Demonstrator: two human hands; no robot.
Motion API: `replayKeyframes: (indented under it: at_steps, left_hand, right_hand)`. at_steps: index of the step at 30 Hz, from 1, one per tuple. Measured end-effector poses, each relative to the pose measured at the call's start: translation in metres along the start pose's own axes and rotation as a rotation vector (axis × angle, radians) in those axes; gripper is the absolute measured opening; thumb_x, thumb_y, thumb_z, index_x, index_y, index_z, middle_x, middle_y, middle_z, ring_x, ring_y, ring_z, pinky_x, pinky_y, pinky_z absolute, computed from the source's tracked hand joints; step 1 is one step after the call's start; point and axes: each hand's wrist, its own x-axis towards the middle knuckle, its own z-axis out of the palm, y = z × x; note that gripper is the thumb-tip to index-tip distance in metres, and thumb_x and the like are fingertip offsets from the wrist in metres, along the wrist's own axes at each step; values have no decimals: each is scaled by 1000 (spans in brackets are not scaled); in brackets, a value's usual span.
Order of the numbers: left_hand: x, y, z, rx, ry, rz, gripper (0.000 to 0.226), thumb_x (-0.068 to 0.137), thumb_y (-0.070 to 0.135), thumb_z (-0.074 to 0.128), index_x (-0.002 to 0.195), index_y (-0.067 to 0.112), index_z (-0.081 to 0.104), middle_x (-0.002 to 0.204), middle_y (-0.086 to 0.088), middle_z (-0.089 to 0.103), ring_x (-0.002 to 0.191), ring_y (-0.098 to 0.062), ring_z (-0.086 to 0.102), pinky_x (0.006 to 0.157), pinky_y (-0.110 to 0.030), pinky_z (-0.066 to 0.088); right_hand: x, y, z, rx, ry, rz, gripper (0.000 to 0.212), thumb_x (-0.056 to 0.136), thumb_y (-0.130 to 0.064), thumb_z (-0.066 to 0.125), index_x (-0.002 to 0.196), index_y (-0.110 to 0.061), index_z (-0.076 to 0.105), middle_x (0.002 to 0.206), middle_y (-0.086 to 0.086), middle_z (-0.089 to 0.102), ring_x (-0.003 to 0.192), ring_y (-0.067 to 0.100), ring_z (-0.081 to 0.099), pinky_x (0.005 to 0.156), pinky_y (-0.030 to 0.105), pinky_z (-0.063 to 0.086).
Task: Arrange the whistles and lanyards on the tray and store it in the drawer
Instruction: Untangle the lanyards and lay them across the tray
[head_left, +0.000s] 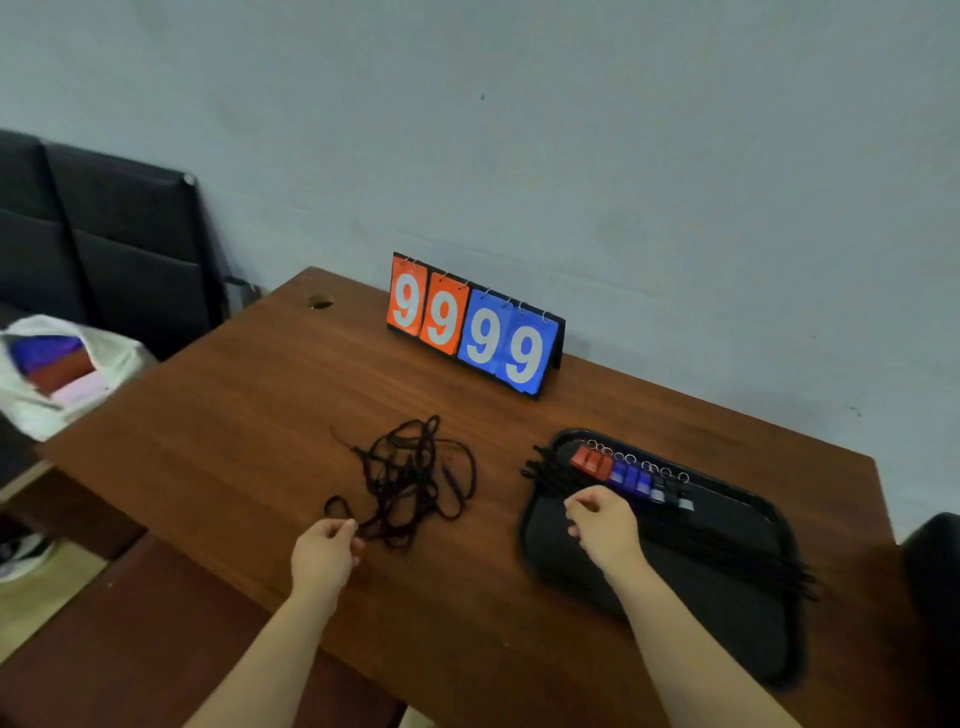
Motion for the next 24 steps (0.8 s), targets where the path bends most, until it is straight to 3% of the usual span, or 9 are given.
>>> replayKeyframes:
  at_steps: [5, 11, 14, 17, 20, 24]
  left_hand:
    - [14, -9, -15, -15, 14, 5, 16, 99, 24, 52, 104, 14, 62, 86, -9, 67, 74, -25, 62, 66, -39, 51]
    - [18, -14, -20, 92, -65, 67, 18, 99, 26, 50, 101, 13, 64, 81, -6, 67, 70, -20, 62, 54, -24, 43]
    - [18, -15, -23, 117, -98, 74, 19, 99, 27, 51, 95, 15, 65, 78, -5, 67, 67, -19, 62, 57, -26, 47]
    - [20, -15, -27, 126, -129, 61, 18, 98, 27, 51, 90, 17, 64, 77, -5, 68, 65, -19, 62, 58, -26, 48]
    - [21, -12, -28, 118, -145, 75, 19, 98, 27, 52, 88, 16, 64, 77, -5, 68, 64, -18, 61, 59, -26, 48]
    - [17, 0, -19, 103, -198, 97, 20, 99, 26, 51, 88, 16, 65, 76, -5, 67, 62, -16, 59, 59, -28, 47]
  right_hand:
    - [4, -31, 56, -177, -180, -149, 6, 96, -19, 59, 101, -22, 57, 95, -8, 59, 77, 10, 64, 61, 17, 44]
    - [20, -68, 120, -567, -259, -386, 14, 96, -24, 55, 107, -17, 57, 111, 2, 55, 87, 18, 56, 75, 33, 50]
    - [24, -73, 142, -766, -267, -313, 20, 98, -21, 49, 117, -13, 49, 128, 8, 45, 85, 26, 56, 67, 35, 46]
    - [26, -73, 150, -898, -257, -212, 36, 95, -3, 44, 130, -10, 43, 129, 13, 47, 103, 31, 59, 74, 36, 46]
    - [27, -68, 149, -877, -249, -187, 32, 96, -4, 46, 128, -8, 47, 128, 12, 50, 105, 30, 60, 73, 34, 45]
    - [28, -70, 139, -510, -146, -198, 7, 97, -14, 48, 103, -14, 49, 112, 5, 50, 77, 16, 53, 62, 26, 41]
